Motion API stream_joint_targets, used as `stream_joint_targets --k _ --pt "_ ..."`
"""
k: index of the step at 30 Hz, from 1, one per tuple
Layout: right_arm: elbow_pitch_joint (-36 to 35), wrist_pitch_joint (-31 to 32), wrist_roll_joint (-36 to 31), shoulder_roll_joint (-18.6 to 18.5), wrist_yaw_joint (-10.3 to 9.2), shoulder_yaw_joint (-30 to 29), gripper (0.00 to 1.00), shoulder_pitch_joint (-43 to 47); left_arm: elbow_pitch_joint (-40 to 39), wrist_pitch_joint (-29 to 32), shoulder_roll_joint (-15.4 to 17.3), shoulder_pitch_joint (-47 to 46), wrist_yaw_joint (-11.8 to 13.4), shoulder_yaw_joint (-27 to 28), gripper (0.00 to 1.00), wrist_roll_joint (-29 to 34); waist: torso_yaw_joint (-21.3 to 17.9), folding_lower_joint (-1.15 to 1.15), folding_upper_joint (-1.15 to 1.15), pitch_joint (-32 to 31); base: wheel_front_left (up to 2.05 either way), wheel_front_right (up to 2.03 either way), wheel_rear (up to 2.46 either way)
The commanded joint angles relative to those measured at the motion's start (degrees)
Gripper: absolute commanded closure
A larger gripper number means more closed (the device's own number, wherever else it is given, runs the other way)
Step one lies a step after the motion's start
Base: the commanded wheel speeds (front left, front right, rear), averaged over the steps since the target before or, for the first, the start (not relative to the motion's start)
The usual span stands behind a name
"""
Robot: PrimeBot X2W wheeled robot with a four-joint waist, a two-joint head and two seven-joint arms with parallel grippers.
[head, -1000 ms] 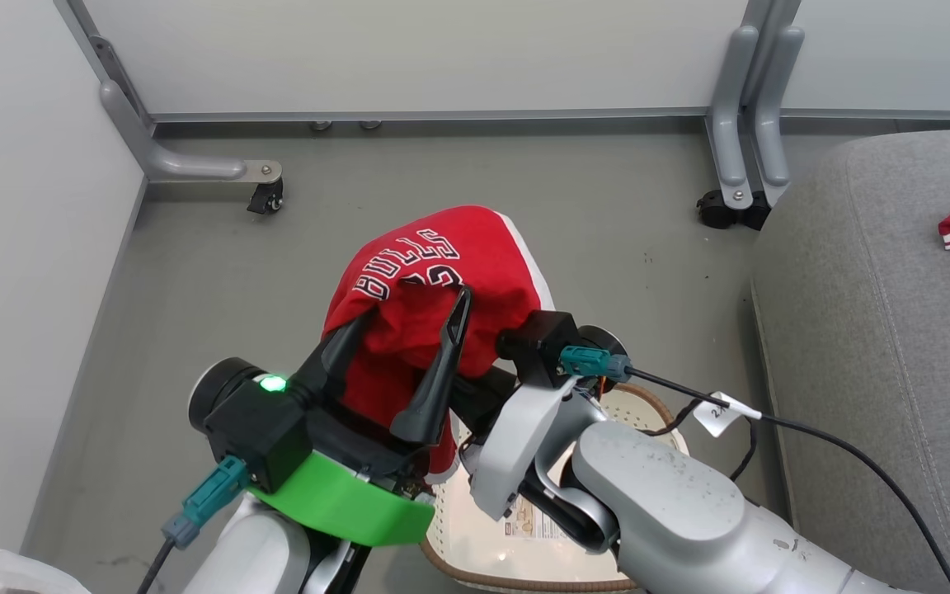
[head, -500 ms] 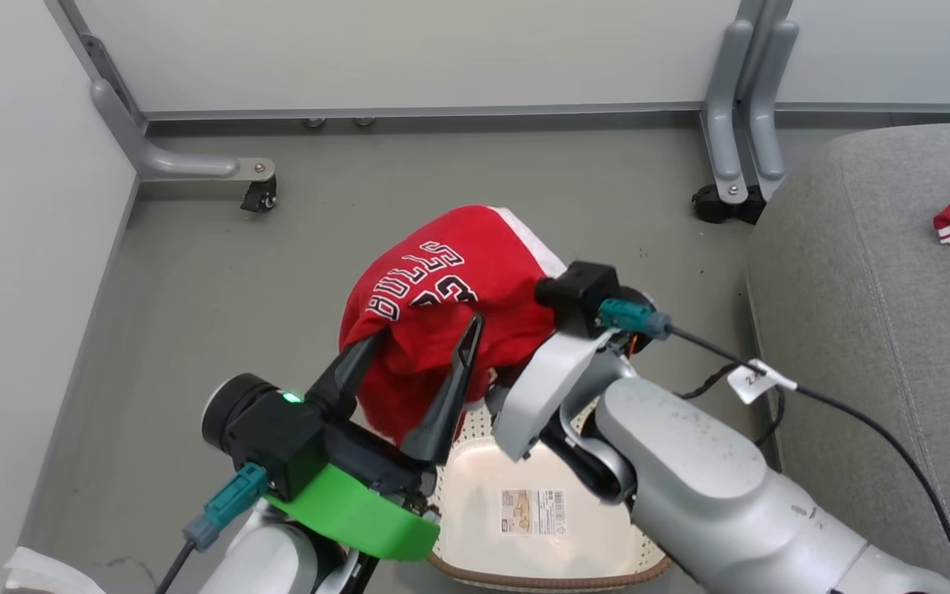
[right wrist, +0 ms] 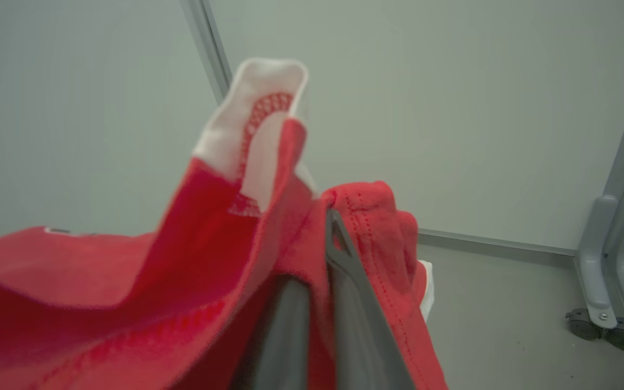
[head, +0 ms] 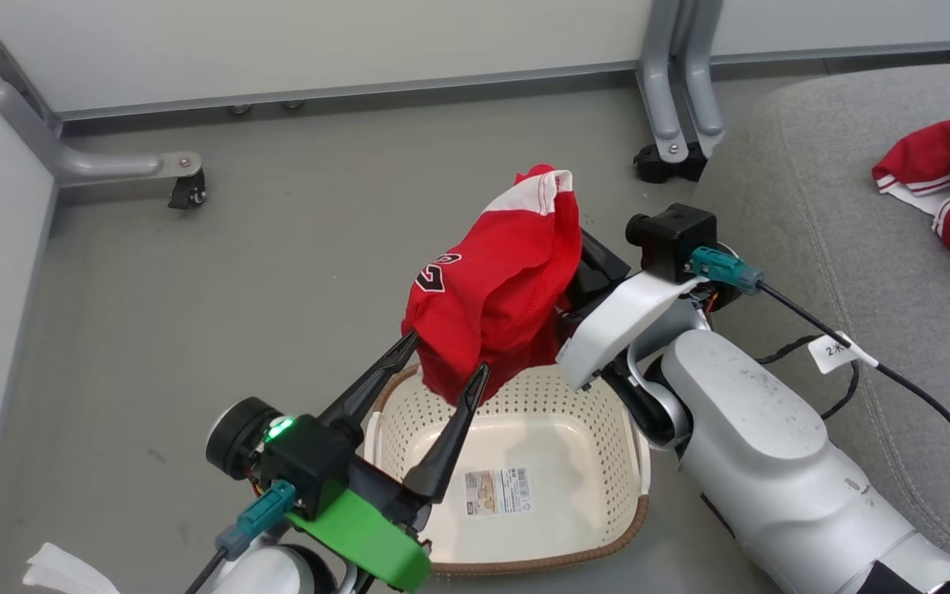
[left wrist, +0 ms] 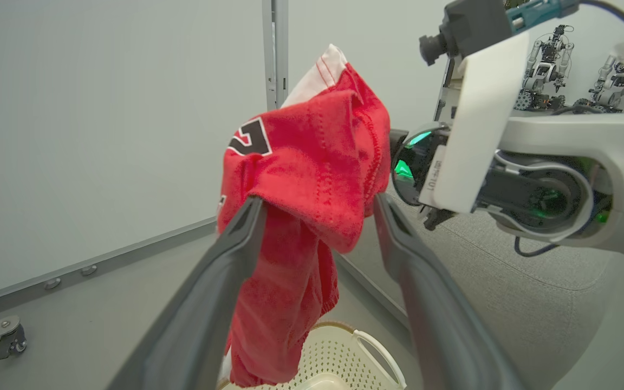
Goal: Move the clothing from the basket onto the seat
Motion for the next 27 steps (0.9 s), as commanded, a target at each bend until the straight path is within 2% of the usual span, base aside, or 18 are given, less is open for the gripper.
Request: stream_joint_targets --k 1,17,27 --pt "-0.4 -0.4 -0.6 -0.3 -0.04 -1.1 1.00 0.7 0.2 0.2 0.7 0.2 0.2 0.2 0.00 0.6 -2.8 0.00 0.00 1.8 0.00 0.00 0.00" --pt "-3.9 -1.0 -4.9 -1.1 -0.04 -14.0 1.00 4.3 -1.5 2.7 4.3 -1.8 0.5 0.2 0.00 1.5 -16.1 0.00 0.00 6.8 0.00 0.00 0.00" --pt "-5.2 -1.2 -6.3 -1.1 -0.04 -19.4 1.00 6.8 -3.8 4.9 6.3 -2.1 0.5 -0.2 0.00 2.0 -25.6 0.00 0.00 8.2 0.00 0.00 0.00"
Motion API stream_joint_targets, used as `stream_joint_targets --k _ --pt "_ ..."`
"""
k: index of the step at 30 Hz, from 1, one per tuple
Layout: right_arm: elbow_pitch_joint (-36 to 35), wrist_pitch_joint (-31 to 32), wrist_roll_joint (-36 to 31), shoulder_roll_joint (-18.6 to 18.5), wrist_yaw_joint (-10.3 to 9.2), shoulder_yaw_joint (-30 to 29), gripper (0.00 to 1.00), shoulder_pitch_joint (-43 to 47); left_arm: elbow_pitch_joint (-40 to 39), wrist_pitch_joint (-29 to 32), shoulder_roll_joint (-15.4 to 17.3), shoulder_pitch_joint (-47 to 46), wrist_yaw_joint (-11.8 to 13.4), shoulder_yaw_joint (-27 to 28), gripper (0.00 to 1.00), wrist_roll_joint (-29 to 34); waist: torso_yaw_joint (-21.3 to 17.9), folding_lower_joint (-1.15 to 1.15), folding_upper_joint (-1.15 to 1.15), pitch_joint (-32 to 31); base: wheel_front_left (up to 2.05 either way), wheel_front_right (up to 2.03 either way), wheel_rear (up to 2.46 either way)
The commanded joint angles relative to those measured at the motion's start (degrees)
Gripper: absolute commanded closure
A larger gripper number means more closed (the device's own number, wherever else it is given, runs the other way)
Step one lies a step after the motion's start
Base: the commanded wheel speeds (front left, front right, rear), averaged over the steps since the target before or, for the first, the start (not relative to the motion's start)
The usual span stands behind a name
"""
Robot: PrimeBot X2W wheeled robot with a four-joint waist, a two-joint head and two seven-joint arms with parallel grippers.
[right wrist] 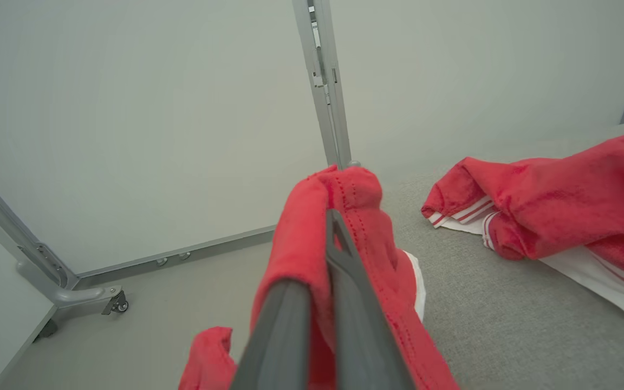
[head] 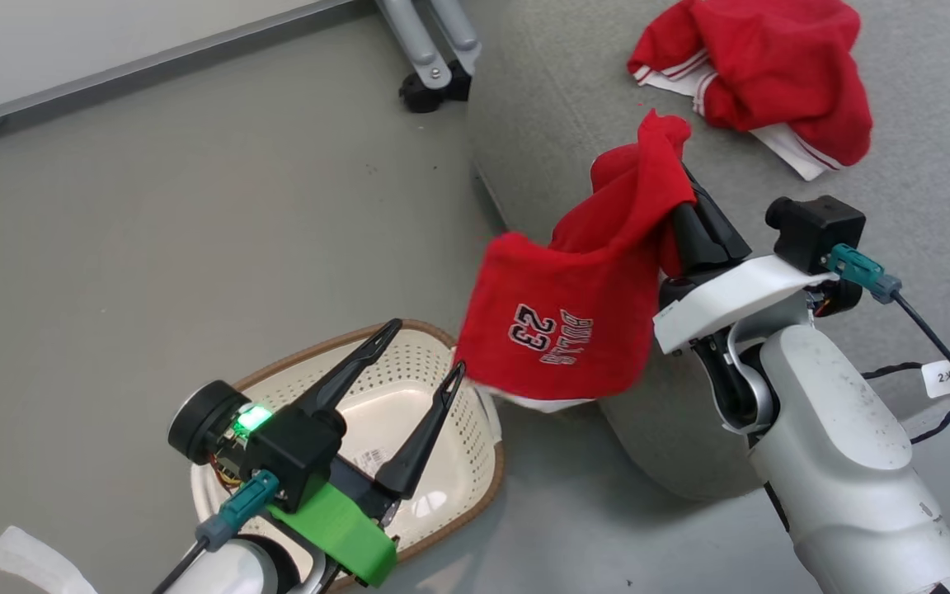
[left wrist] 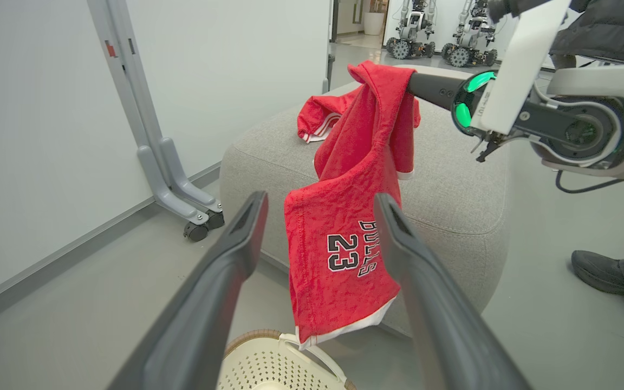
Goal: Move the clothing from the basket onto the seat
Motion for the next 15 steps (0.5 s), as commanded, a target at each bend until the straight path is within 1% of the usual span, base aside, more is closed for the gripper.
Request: stream_joint_targets --k 1,9,15 --pt "-0.5 -0.3 -0.3 0.1 -0.03 -0.7 1.00 0.9 -0.5 0.3 0.6 -0.6 0.3 0.1 0.00 0.4 -5.6 0.00 0.00 1.7 0.00 0.00 0.00" --pt "-1.6 0.1 -1.0 -0.5 -0.02 -5.7 1.00 3.0 -2.9 2.2 1.9 -1.0 0.1 -0.7 0.00 0.7 -11.1 0.00 0.00 3.5 0.00 0.00 0.00" --pt "-3.0 1.1 -1.7 -1.2 -0.02 -10.1 1.00 2.5 -4.4 3.4 2.8 -1.4 0.6 -0.7 0.00 1.0 -13.1 0.00 0.00 5.3 0.00 0.00 0.00"
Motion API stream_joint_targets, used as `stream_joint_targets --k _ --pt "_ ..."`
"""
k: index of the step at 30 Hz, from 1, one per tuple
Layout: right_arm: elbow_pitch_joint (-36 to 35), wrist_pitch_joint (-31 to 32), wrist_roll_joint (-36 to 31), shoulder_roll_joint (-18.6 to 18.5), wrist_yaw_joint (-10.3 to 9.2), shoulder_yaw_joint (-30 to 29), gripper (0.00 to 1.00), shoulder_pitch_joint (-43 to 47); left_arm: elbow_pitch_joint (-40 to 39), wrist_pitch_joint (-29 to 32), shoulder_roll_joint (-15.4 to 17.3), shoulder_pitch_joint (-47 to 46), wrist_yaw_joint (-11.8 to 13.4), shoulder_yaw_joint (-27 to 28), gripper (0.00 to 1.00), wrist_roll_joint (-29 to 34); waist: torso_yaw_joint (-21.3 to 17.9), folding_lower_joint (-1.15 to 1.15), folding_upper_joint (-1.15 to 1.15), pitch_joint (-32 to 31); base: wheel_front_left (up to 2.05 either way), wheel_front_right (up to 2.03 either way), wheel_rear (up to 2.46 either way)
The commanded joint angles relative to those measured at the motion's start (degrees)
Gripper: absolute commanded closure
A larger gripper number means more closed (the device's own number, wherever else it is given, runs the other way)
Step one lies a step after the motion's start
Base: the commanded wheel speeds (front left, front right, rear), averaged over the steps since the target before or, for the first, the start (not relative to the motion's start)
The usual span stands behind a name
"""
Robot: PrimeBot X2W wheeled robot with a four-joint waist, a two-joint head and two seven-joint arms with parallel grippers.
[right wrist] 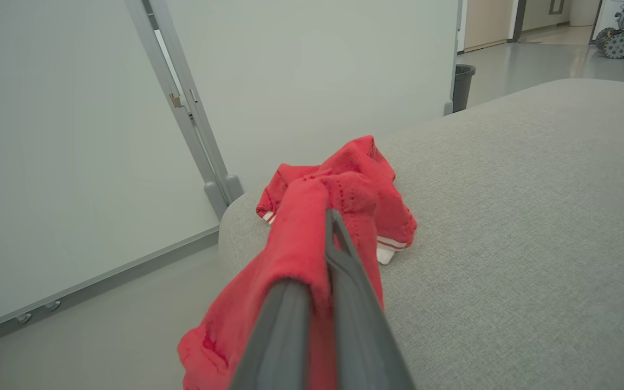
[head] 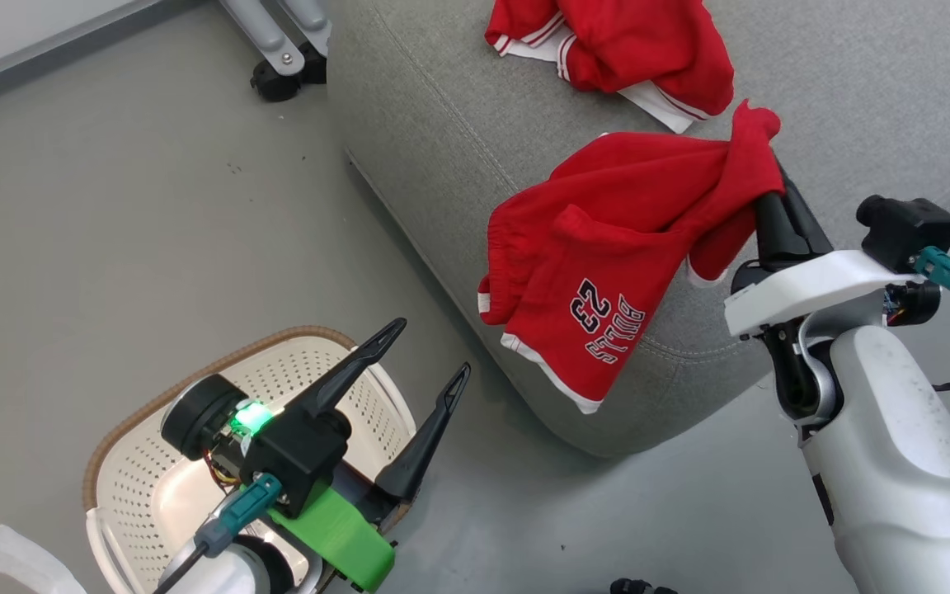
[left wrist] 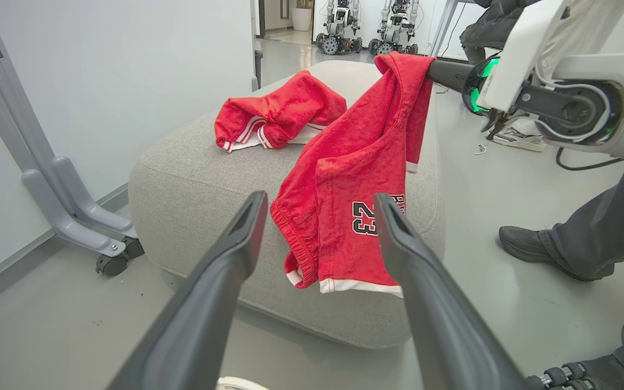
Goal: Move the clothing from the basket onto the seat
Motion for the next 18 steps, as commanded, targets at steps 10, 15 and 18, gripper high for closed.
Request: stream_joint_targets --k 10,15,18 --pt "-3.9 2.4 -1.9 -2.8 -0.02 -9.5 1.00 -10.5 -3.2 2.0 2.5 -4.0 -0.3 0.7 0.00 1.7 0.1 0.00 0.00 7.8 0.00 0.00 0.00" --pt "-6.0 5.7 -2.5 -6.7 -0.03 -14.6 1.00 -19.3 -4.8 2.5 3.4 -6.6 -0.7 1.4 0.00 2.3 2.6 0.00 0.00 11.4 0.00 0.00 0.00" --pt "-6.4 8.1 -4.0 -9.6 -0.03 -18.1 1.00 -24.9 -5.7 2.6 3.6 -8.2 -1.0 1.4 0.00 2.9 4.5 0.00 0.00 14.0 0.00 0.00 0.00"
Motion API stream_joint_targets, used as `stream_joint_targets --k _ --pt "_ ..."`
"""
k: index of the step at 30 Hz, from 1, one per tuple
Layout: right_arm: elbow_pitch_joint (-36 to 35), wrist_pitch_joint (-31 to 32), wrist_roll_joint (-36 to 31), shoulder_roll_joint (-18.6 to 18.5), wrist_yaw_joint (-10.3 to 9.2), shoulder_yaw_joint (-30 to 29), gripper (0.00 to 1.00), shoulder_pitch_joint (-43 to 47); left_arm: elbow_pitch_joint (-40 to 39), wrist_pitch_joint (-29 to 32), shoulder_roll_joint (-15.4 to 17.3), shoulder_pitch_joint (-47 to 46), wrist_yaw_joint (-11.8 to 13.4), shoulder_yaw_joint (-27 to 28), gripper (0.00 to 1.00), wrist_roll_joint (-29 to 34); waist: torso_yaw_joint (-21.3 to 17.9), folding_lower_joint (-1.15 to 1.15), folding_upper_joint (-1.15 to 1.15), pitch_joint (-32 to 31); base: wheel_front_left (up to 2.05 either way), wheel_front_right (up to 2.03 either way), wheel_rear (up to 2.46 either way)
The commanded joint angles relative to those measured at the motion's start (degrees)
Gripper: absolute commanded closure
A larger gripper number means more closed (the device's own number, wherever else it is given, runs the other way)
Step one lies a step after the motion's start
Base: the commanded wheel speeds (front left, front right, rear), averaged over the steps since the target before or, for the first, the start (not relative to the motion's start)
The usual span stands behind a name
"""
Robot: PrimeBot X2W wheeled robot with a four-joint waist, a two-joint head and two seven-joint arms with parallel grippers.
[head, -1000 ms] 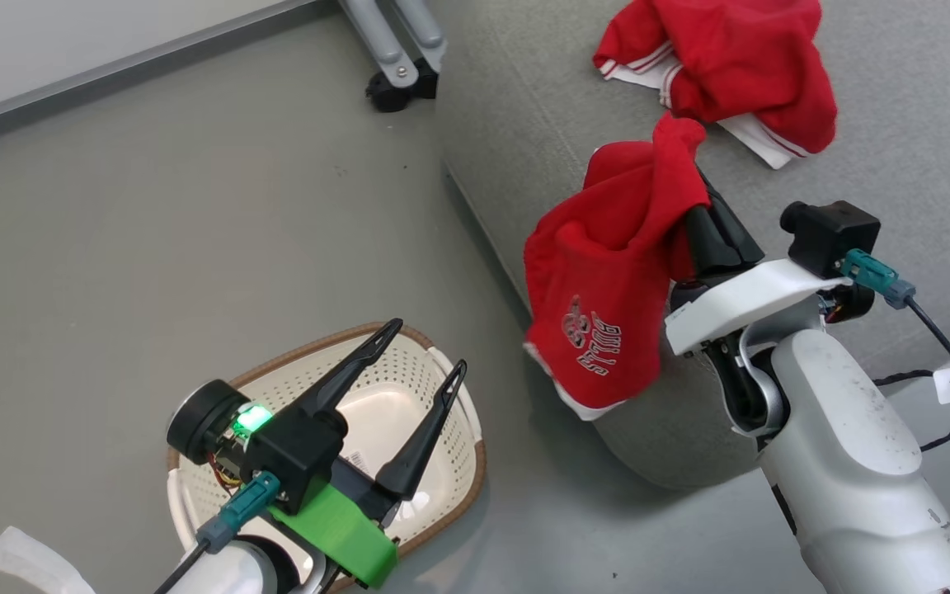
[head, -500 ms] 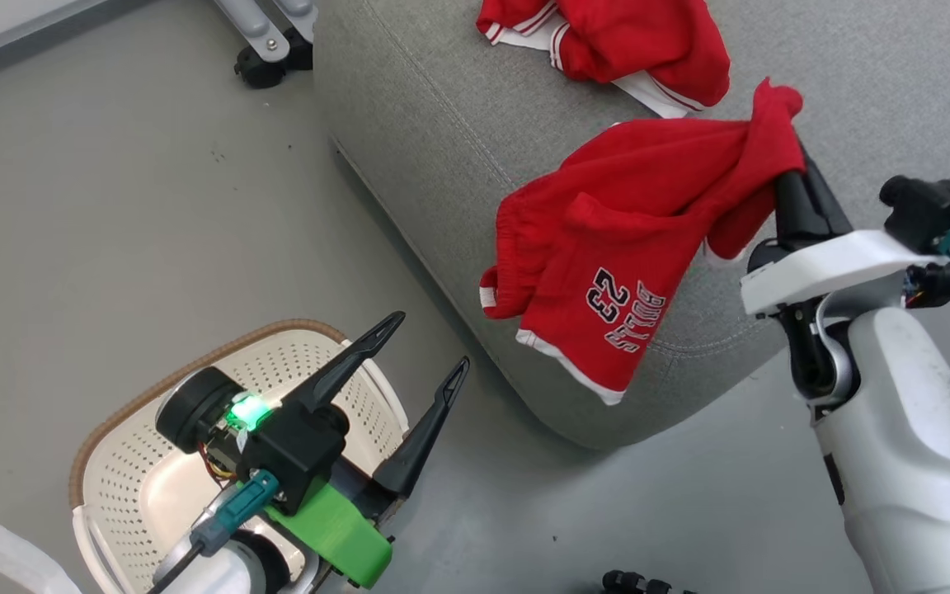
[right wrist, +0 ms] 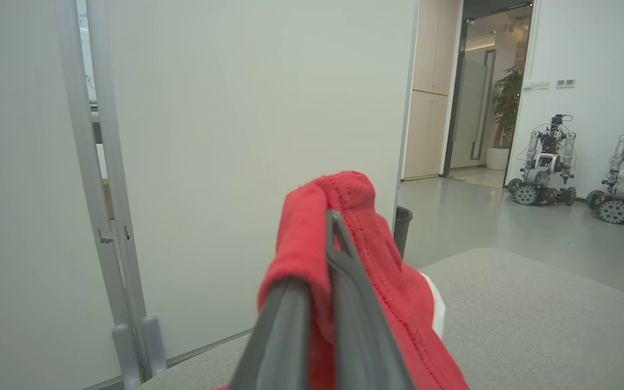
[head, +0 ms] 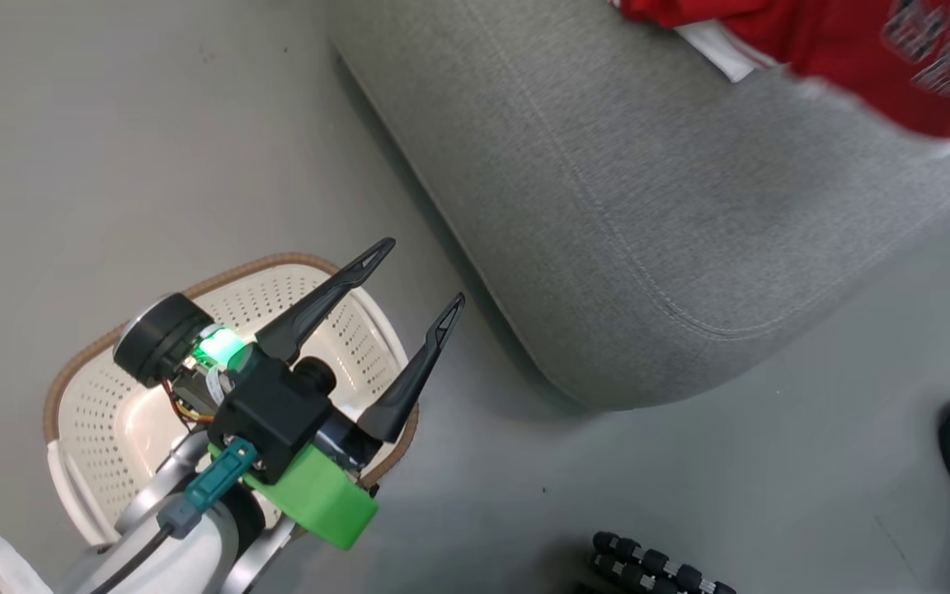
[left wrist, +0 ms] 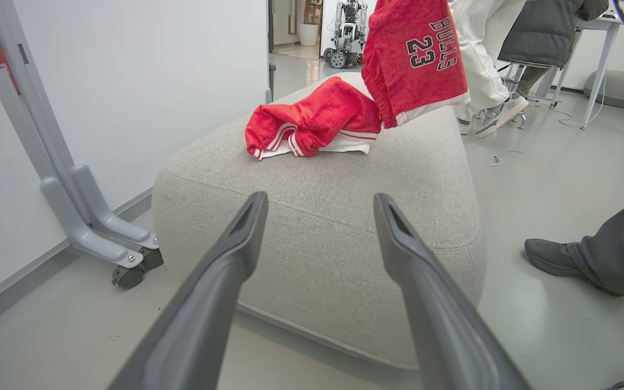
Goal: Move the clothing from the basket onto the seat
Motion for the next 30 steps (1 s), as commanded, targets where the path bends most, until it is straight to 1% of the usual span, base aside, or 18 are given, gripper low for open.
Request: stream_joint_targets --k 1,4,8,11,14,21,27,30 --pt "0.0 1.0 -0.7 -1.2 -0.03 -1.3 1.00 -2.6 -0.5 0.0 0.4 -1.5 -0.3 0.3 0.00 0.4 3.8 -0.01 0.00 4.3 0.00 0.00 0.00" --pt "0.6 2.7 -2.2 -4.5 -0.02 -4.3 1.00 -7.6 -1.2 0.0 0.5 -3.4 -0.7 0.1 0.00 1.1 6.3 -0.01 0.00 7.6 0.00 0.00 0.00" --pt "2.5 4.0 -2.8 -7.6 -0.02 -7.2 1.00 -12.9 -2.0 -0.1 0.8 -6.0 -1.0 0.4 0.00 2.0 9.4 -0.01 0.00 12.3 0.00 0.00 0.00" --pt "4.8 5.1 -3.4 -8.6 -0.02 -7.6 1.00 -14.8 -2.4 -0.5 1.1 -7.9 -1.3 0.8 0.00 2.7 11.3 -0.01 0.00 15.5 0.00 0.00 0.00" --pt "7.8 4.2 -3.8 -7.6 -0.03 -6.9 1.00 -14.4 -2.4 -1.0 1.3 -9.0 -1.4 0.9 0.00 2.9 12.2 -0.01 0.00 17.6 0.00 0.00 0.00" --pt "17.5 -1.4 -3.1 -2.6 -0.03 -3.4 1.00 -9.6 -1.8 -1.7 1.5 -10.0 -1.5 0.7 0.00 3.2 12.3 -0.01 0.00 19.7 0.00 0.00 0.00" --pt "23.6 -6.0 -1.5 0.3 -0.03 -1.1 1.00 -5.9 -0.8 -1.8 1.7 -10.1 -1.4 0.6 0.00 2.8 11.7 -0.01 0.00 19.1 0.00 0.00 0.00" --pt "24.8 -7.6 -1.1 0.5 -0.04 -0.6 1.00 -4.1 -0.1 -2.2 1.5 -9.6 -1.4 0.2 0.00 2.6 11.5 -0.01 0.00 17.8 0.00 0.00 0.00"
